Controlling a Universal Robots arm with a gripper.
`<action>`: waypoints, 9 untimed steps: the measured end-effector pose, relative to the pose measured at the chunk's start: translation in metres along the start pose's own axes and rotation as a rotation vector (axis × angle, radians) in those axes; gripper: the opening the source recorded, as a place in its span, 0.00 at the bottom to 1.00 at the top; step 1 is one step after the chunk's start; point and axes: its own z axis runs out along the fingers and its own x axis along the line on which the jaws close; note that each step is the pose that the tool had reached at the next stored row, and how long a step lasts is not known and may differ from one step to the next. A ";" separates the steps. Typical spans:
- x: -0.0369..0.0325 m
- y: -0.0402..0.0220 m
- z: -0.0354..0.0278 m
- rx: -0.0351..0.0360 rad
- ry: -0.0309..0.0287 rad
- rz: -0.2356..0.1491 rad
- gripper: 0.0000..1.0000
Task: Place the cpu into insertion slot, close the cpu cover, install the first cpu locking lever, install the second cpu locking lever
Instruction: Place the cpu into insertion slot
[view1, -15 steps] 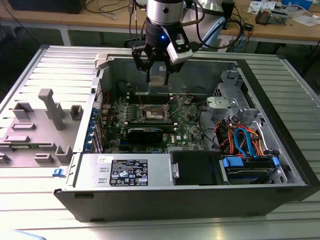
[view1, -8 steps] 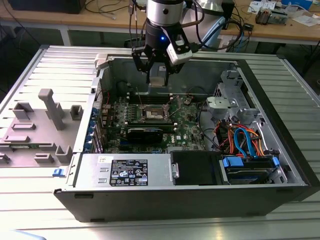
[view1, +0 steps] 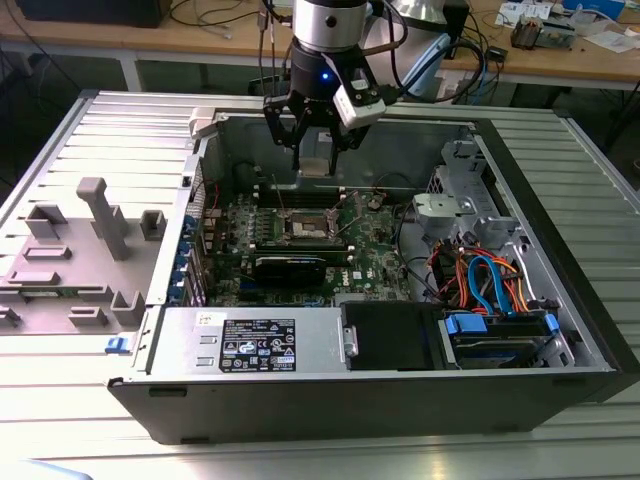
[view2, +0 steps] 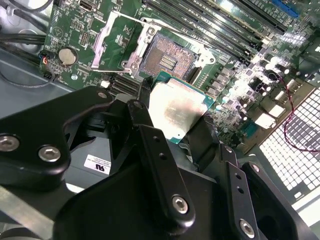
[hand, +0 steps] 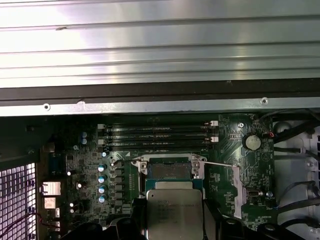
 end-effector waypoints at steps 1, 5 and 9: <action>0.0000 0.0000 0.0000 0.0000 0.0000 0.000 0.55; 0.0004 0.0000 0.0007 -0.0002 0.0000 0.000 0.55; 0.0013 -0.0002 0.0022 -0.0003 0.0000 0.000 0.55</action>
